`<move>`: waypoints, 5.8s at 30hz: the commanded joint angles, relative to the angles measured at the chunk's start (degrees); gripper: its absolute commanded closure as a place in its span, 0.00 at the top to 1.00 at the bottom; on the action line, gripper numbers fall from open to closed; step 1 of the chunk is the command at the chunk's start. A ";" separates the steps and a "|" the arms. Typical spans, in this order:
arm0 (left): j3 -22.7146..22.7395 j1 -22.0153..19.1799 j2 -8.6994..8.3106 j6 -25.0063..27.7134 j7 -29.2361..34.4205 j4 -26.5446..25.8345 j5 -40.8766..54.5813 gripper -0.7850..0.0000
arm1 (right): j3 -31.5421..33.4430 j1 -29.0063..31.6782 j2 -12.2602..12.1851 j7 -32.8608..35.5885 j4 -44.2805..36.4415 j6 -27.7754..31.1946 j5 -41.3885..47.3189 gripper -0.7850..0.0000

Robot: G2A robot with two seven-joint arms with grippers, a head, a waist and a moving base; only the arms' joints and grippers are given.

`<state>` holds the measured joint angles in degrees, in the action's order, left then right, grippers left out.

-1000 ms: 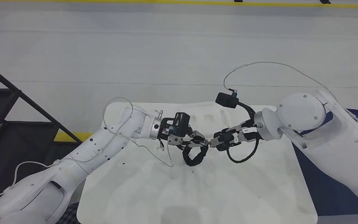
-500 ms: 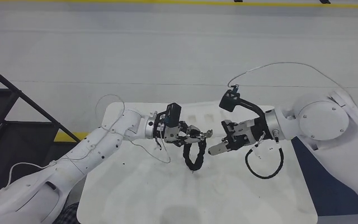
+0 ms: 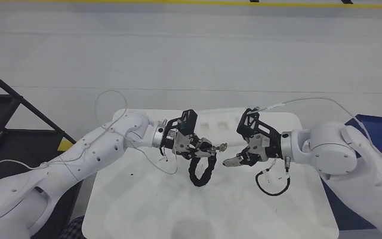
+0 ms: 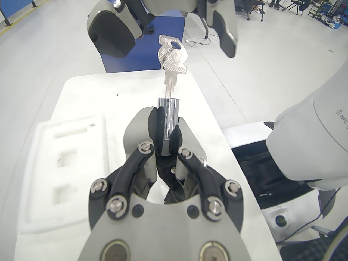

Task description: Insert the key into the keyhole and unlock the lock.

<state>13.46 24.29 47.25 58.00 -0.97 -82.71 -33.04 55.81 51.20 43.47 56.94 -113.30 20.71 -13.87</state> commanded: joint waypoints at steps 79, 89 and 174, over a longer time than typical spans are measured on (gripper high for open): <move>-3.72 -5.81 4.79 0.00 16.10 2.48 12.51 0.00 | 3.31 4.84 0.82 -5.15 0.03 7.45 -2.62 0.00; -3.72 -5.53 4.37 0.00 13.69 2.16 9.86 0.00 | 4.54 4.10 1.04 -2.71 0.34 4.03 3.65 1.00; 6.17 -15.21 5.21 0.00 -9.07 20.26 -7.52 1.00 | -2.48 -20.71 7.08 -12.76 36.80 37.30 1.88 1.00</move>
<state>19.53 9.02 52.42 58.00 -9.89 -62.50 -40.34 53.34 30.51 50.55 44.18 -76.52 58.00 -11.99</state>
